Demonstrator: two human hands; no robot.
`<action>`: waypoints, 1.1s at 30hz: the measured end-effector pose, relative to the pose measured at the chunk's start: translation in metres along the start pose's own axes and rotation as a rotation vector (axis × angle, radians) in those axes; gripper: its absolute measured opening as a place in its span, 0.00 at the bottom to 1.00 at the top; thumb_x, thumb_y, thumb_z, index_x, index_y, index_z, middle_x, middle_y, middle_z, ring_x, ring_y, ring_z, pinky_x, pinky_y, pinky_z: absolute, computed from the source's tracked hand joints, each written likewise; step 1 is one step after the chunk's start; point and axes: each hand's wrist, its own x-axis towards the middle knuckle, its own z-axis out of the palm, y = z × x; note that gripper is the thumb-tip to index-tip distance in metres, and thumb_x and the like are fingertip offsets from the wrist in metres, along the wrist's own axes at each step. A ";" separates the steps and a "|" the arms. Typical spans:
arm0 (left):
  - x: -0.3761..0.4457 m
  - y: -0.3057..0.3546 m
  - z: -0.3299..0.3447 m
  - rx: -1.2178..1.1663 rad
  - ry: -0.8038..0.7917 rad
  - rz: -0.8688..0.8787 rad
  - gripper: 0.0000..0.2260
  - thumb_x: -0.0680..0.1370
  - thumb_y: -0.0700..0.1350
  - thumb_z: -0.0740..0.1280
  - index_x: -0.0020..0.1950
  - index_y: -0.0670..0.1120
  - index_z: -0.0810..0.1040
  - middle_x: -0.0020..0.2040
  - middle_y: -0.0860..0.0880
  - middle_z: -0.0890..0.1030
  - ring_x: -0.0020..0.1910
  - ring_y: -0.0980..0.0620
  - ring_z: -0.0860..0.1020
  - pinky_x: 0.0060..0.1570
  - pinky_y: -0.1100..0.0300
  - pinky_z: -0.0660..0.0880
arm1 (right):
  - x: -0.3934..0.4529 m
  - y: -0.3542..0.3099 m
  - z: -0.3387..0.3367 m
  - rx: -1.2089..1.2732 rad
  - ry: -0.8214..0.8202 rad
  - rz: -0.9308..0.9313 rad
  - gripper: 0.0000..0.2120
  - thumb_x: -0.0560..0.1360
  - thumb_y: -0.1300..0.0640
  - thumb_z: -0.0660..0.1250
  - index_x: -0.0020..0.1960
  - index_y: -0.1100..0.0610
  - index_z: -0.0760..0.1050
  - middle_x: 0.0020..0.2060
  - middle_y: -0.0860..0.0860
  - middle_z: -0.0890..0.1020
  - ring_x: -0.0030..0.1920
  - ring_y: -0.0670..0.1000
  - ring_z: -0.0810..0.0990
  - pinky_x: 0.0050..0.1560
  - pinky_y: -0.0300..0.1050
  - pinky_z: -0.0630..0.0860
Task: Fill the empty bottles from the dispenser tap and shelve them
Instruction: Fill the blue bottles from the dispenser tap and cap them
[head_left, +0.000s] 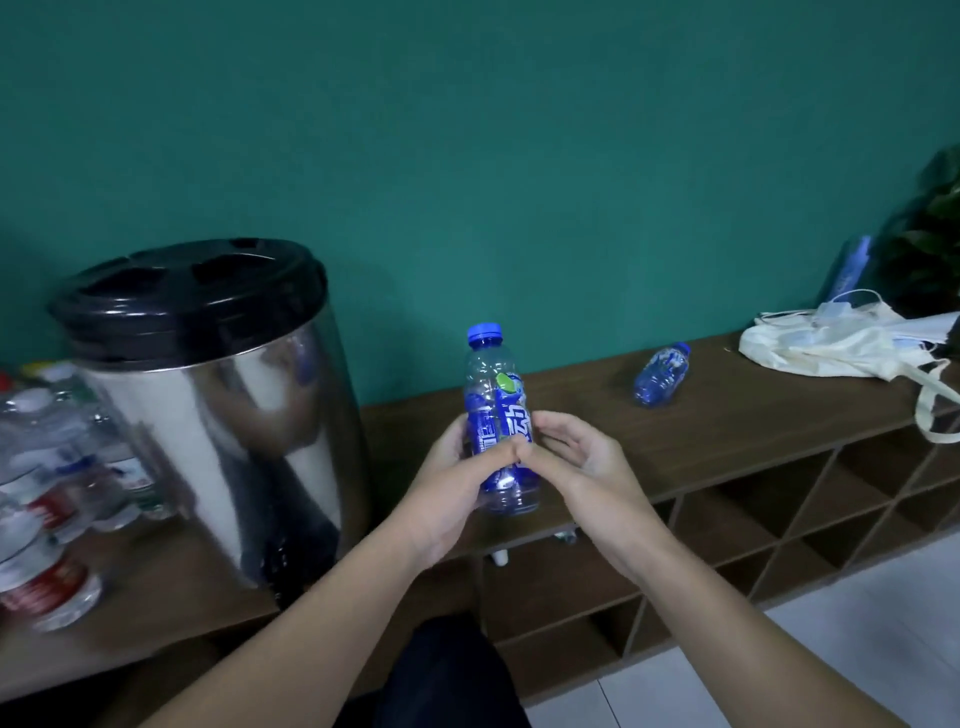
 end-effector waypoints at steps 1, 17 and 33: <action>-0.012 0.000 -0.009 0.014 0.028 0.020 0.27 0.77 0.50 0.81 0.75 0.53 0.79 0.67 0.48 0.88 0.66 0.44 0.87 0.70 0.39 0.81 | -0.001 -0.008 0.009 -0.022 -0.016 -0.021 0.17 0.82 0.58 0.76 0.70 0.52 0.81 0.62 0.44 0.88 0.65 0.43 0.85 0.69 0.44 0.81; -0.144 -0.017 -0.048 0.468 0.302 0.239 0.27 0.71 0.44 0.79 0.65 0.60 0.73 0.43 0.55 0.85 0.36 0.53 0.81 0.40 0.48 0.85 | -0.008 -0.095 0.113 -1.310 0.071 -0.274 0.43 0.75 0.15 0.51 0.28 0.54 0.62 0.23 0.51 0.70 0.28 0.57 0.74 0.31 0.47 0.64; -0.165 -0.035 -0.094 0.388 0.021 0.201 0.28 0.78 0.38 0.79 0.74 0.53 0.74 0.61 0.51 0.87 0.62 0.48 0.87 0.65 0.48 0.84 | -0.008 -0.099 0.105 -1.241 -0.687 -0.471 0.15 0.89 0.39 0.54 0.56 0.47 0.73 0.51 0.41 0.75 0.50 0.43 0.76 0.51 0.47 0.71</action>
